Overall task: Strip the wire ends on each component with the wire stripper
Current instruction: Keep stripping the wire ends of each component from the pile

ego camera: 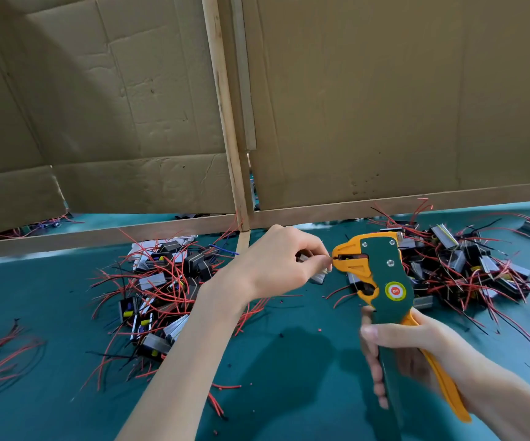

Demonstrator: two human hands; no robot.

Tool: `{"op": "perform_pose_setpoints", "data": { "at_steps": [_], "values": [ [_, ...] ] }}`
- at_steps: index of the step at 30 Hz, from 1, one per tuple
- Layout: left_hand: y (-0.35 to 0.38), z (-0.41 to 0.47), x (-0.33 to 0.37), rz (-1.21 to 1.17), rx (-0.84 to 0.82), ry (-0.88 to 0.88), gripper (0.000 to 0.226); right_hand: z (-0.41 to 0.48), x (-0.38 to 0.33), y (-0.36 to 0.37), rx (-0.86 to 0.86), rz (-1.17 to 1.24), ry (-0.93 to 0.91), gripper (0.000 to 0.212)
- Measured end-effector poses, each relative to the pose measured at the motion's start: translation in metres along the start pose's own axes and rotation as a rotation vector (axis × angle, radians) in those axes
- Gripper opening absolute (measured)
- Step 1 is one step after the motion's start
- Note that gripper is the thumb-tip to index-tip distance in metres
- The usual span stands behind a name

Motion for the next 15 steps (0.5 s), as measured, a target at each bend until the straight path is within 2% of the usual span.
{"op": "perform_pose_setpoints", "data": {
  "at_steps": [4,7,9,12,15],
  "values": [
    [0.005,0.003,-0.001,0.001,-0.003,-0.007,0.014,0.005,0.005,0.000,0.077,-0.013,-0.047,0.053],
    [0.008,0.004,-0.004,0.013,-0.005,-0.032,0.013,0.005,0.003,0.004,-0.149,0.137,-0.055,0.046],
    [0.005,0.004,-0.008,0.022,0.038,-0.046,0.013,0.007,0.001,0.006,-0.228,0.231,-0.074,0.042],
    [0.001,0.007,-0.014,0.034,0.159,-0.050,0.012,0.014,0.004,-0.002,-0.124,0.270,-0.053,0.049],
    [0.000,0.012,-0.013,0.002,0.306,-0.016,0.011,0.019,0.010,-0.012,-0.027,0.252,0.105,0.051]
  ]
}}
Point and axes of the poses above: each hand's wrist, its own z-axis towards the middle knuckle, its own y-axis out of the palm, x = y × z, the point moved 2 cm from there along z, towards the middle knuckle, and after that the axes turned 3 degrees about -y, right-handed, at the moved point
